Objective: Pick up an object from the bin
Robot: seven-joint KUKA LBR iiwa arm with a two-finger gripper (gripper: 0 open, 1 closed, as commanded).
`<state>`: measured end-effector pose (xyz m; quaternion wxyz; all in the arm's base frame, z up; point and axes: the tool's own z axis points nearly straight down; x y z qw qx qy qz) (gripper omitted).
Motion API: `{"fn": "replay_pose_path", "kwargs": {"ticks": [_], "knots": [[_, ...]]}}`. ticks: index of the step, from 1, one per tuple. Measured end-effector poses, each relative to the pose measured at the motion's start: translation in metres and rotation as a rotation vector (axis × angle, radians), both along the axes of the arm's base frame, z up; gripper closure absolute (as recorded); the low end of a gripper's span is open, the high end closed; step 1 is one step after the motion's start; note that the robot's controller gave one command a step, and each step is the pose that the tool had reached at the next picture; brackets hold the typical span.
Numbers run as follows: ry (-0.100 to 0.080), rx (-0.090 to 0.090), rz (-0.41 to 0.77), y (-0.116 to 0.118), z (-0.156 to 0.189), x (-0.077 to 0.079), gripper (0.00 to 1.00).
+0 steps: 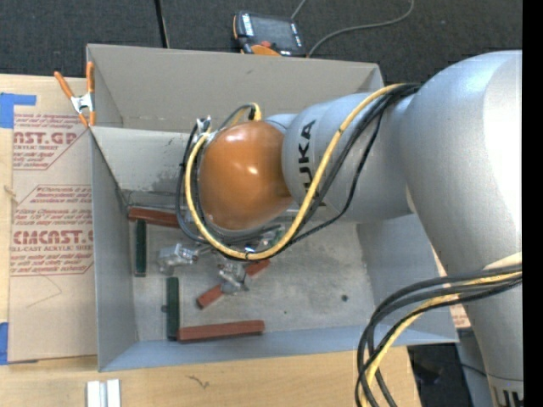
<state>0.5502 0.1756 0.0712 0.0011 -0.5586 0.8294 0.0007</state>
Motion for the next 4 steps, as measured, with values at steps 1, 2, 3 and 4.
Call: {"fn": "replay_pose_path", "kwargs": {"ticks": [1, 2, 3, 4], "knots": [[0.001, 0.002, 0.241, 0.051, 0.006, -0.028, 0.00], [0.000, -0.002, 0.122, -0.037, 0.008, -0.020, 0.00], [0.001, 0.001, 0.128, -0.033, 0.008, -0.021, 1.00], [-0.010, -0.001, 0.066, -0.100, 0.169, 0.020, 1.00]]}}
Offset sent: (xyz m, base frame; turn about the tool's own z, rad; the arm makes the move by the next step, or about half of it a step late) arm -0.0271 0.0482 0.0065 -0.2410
